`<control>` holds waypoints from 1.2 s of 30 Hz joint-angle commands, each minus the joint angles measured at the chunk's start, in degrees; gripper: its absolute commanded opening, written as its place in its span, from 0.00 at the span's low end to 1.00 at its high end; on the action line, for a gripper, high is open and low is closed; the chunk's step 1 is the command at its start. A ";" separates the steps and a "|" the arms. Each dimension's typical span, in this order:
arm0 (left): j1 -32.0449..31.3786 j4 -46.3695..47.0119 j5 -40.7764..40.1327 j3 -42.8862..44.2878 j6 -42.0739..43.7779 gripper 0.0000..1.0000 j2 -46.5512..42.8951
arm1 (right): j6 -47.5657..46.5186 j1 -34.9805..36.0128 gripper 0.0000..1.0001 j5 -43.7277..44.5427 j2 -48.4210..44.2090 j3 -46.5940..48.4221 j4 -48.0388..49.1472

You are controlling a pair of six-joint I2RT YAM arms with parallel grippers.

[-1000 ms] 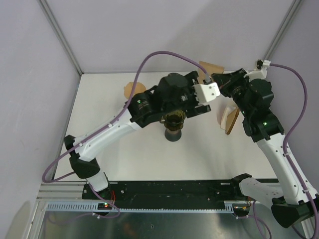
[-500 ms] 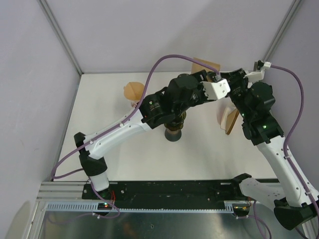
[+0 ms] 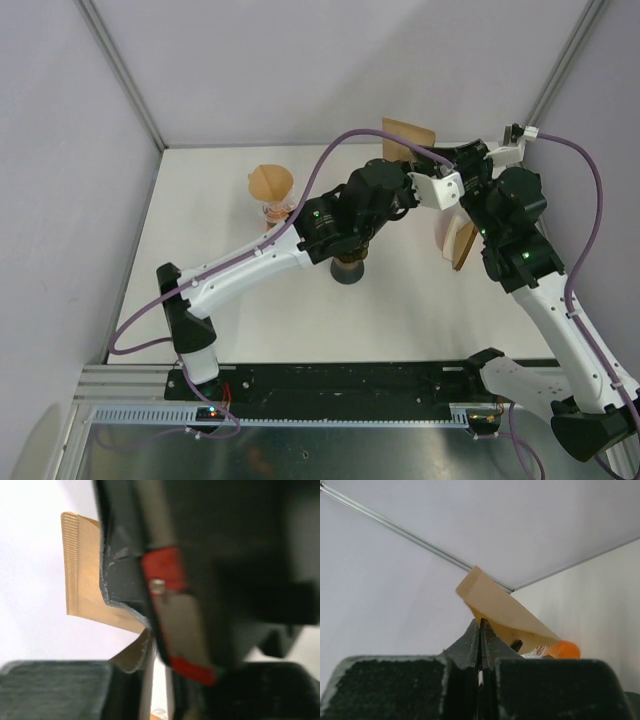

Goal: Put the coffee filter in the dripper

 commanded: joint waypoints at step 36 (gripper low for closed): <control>17.80 -10.58 28.56 -6.53 -50.42 0.00 -9.02 | -32.69 20.48 0.47 29.20 5.95 -0.13 -0.98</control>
